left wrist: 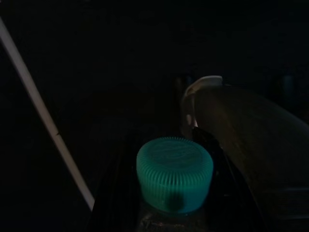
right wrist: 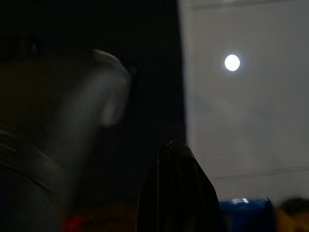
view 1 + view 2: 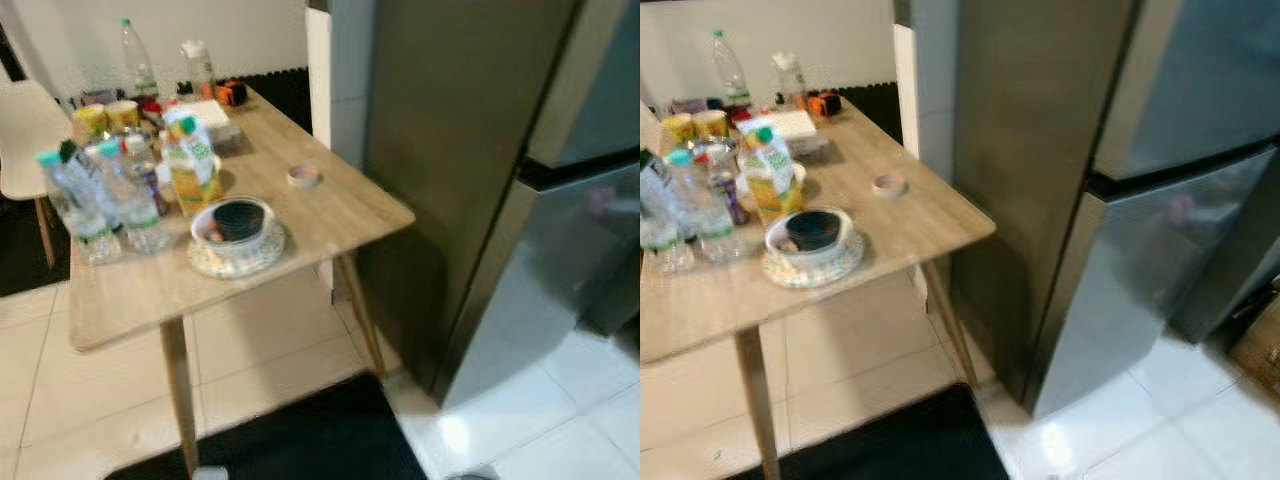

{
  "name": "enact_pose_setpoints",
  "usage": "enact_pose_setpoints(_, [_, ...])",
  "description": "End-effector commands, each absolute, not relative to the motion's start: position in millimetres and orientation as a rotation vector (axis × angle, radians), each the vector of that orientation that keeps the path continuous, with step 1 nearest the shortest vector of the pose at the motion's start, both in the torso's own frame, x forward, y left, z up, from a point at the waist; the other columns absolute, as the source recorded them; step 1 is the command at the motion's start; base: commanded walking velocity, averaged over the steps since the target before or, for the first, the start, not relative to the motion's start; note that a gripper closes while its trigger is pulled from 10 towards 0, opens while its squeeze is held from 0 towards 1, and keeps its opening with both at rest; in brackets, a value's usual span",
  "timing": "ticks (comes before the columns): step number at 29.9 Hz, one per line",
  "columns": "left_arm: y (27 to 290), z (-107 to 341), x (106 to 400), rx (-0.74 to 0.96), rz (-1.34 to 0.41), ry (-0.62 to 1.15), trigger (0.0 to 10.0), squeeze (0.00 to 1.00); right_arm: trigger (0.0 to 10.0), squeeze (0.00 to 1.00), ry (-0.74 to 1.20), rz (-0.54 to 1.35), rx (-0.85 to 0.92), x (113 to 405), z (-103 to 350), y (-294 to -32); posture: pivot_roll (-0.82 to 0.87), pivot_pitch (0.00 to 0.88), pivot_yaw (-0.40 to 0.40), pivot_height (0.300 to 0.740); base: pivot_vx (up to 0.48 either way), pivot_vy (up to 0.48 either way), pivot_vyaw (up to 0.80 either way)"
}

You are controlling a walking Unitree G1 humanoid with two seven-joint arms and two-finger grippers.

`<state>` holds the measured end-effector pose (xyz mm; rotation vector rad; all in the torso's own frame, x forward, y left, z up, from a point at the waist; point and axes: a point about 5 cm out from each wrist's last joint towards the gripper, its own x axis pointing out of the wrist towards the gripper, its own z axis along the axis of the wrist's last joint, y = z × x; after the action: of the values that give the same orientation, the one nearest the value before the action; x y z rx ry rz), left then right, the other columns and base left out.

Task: Restocking fridge

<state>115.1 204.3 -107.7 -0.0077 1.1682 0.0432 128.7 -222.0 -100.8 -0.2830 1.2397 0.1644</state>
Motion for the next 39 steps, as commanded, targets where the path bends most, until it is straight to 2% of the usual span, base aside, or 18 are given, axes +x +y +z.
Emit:
enact_pose_setpoints(1, [216,-108,107,-0.002,0.066,1.191,10.0,0.0,10.0,0.0,1.24,0.174,-0.257,129,-102,-216,-0.1,0.0,0.025,0.74,0.0,-0.42,0.0])
enact_pose_setpoints(6, [222,-107,104,0.001,0.072,1.194,10.0,0.0,10.0,0.0,1.225,0.178,-0.219,134,-100,-214,-0.1,0.0,0.027,0.74,0.0,-0.42,0.42])
enact_pose_setpoints(16, [211,-107,114,-0.002,0.059,1.18,10.0,0.0,10.0,0.0,1.22,0.178,-0.208,137,-100,-212,-0.1,0.0,0.028,0.74,0.0,-0.42,0.67])
enact_pose_setpoints(39, [209,-107,116,-0.005,0.052,1.176,10.0,0.0,10.0,0.0,1.209,0.158,-0.231,136,-99,-215,-0.1,0.0,0.028,0.74,0.0,-0.42,0.0])
